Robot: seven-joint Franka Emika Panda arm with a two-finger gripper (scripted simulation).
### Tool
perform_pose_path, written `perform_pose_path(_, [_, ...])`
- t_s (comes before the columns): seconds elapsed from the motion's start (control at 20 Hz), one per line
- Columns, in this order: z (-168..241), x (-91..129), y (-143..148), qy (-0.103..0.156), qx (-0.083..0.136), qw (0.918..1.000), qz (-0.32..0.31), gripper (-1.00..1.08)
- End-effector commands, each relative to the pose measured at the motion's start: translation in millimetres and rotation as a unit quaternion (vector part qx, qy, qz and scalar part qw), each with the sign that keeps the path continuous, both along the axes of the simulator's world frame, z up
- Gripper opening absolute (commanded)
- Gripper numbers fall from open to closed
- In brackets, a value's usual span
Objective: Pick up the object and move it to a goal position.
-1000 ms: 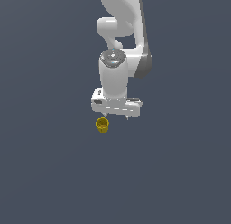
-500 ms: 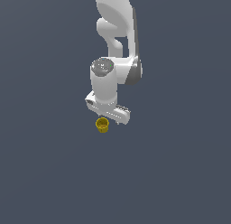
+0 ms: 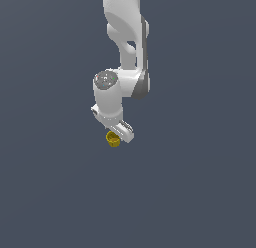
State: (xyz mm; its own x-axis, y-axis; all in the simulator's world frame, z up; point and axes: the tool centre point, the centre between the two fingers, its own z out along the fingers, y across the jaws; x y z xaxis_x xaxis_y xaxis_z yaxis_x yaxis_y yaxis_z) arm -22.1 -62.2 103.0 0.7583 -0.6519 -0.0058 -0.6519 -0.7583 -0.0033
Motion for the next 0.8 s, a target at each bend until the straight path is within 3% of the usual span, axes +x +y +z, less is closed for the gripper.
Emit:
perform_pose_path(0.0, [-3, -1, -4, -0.001, -0.002, 0.9998, -0.018, 1.00])
perform_pose_path(0.75, [-30, -4, -8, -0.001, -0.003, 0.9994, -0.034, 1.00])
